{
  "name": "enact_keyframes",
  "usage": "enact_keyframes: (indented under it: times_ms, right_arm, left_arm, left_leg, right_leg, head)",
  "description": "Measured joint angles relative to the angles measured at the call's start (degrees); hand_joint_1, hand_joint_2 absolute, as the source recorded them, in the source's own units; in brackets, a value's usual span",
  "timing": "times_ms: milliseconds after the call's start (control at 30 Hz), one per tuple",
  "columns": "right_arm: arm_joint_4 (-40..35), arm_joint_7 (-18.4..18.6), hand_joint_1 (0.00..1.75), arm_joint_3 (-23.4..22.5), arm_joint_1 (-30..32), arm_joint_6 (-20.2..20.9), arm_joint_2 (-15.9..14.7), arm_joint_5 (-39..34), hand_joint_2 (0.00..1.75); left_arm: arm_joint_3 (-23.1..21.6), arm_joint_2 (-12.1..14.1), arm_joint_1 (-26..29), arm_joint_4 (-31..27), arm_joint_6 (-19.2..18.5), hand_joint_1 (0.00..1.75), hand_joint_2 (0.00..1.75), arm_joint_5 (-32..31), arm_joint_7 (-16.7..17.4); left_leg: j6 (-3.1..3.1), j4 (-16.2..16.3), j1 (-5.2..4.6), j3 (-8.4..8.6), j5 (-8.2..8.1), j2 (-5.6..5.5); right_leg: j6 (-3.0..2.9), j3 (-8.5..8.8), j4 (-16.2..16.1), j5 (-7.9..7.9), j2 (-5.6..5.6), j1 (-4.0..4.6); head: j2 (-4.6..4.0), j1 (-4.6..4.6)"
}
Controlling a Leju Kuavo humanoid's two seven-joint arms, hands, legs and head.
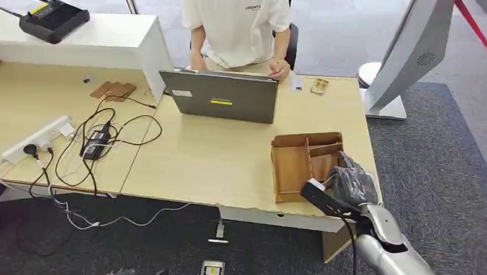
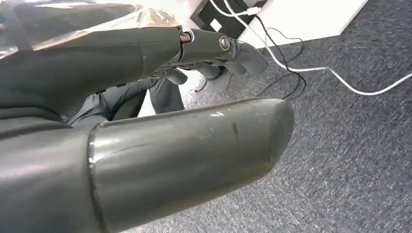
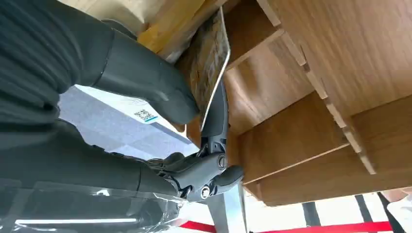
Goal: Pass the card to the sensor for recognition and then transmit it.
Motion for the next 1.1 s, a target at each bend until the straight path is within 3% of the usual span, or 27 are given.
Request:
enact_keyframes:
  times_ms: [367, 667, 1100]
  right_arm:
    - [0.6, -0.4, 1.75, -0.3, 0.0, -2.2, 0.5, 0.8, 1.75]
    - [-3.0, 0.3, 1.75, -3.4, -0.2, -8.0, 0.4, 2.3, 1.75]
    - [-13.7, 3.1, 1.75, -7.1, -7.5, -3.4, -1.3, 1.8, 1.75]
  left_arm:
    - [-0.1, 0.0, 0.0, 0.0, 0.2, 0.0, 0.0, 0.2, -0.3]
    - [-0.2, 0.0, 0.0, 0.0, 0.1, 0.0, 0.0, -0.3, -0.6]
    - [-0.4, 0.0, -0.8, 0.0, -1.1, 0.0, 0.0, -1.0, -1.5]
  left_leg:
    - [0.0, 0.0, 0.0, 0.0, 0.0, 0.0]
    - [0.0, 0.0, 0.0, 0.01, 0.01, 0.01]
    - [-0.01, 0.0, 0.0, 0.0, 0.02, 0.02]
  right_leg:
    - [0.0, 0.0, 0.0, 0.0, 0.0, 0.0]
    - [0.0, 0.0, 0.0, 0.01, 0.0, 0.0]
    - [-0.03, -0.03, 0.1, 0.04, 0.01, -0.01]
  head:
    - [0.0, 0.0]
    - [0.0, 0.0]
    - [0.0, -0.02]
